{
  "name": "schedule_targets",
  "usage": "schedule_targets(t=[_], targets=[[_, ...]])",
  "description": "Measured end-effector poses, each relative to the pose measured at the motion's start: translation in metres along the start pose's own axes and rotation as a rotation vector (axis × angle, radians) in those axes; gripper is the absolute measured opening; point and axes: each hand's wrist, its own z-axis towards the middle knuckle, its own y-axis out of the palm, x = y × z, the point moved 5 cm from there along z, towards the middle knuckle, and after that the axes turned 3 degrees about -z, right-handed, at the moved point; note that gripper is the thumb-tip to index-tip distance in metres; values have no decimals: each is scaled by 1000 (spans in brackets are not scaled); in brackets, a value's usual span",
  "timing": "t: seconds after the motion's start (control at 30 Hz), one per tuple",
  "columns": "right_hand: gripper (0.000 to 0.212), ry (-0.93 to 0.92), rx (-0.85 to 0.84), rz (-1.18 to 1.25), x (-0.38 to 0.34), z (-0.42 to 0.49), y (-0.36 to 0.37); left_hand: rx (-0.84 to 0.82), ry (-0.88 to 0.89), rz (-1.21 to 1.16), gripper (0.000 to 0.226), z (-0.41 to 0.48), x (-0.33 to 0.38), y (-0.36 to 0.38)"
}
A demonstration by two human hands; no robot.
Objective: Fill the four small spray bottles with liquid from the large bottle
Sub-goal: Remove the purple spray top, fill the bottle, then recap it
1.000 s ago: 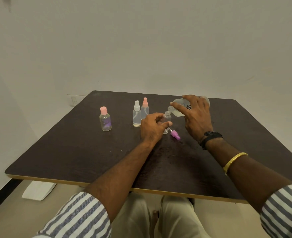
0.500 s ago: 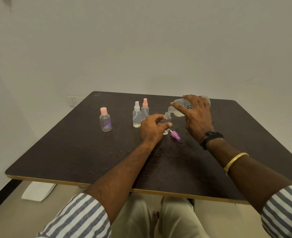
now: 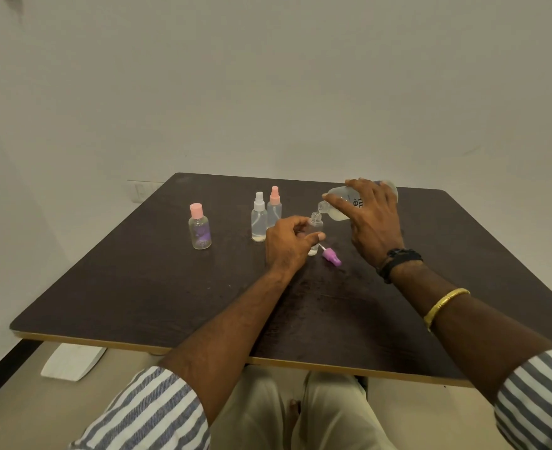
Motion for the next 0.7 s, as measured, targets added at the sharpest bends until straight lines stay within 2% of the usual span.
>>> schedule_targets(t=[0.7], targets=[[78,-10,-2,-20,-2,2,1,2,-8,-11,44,0,-2,-3]])
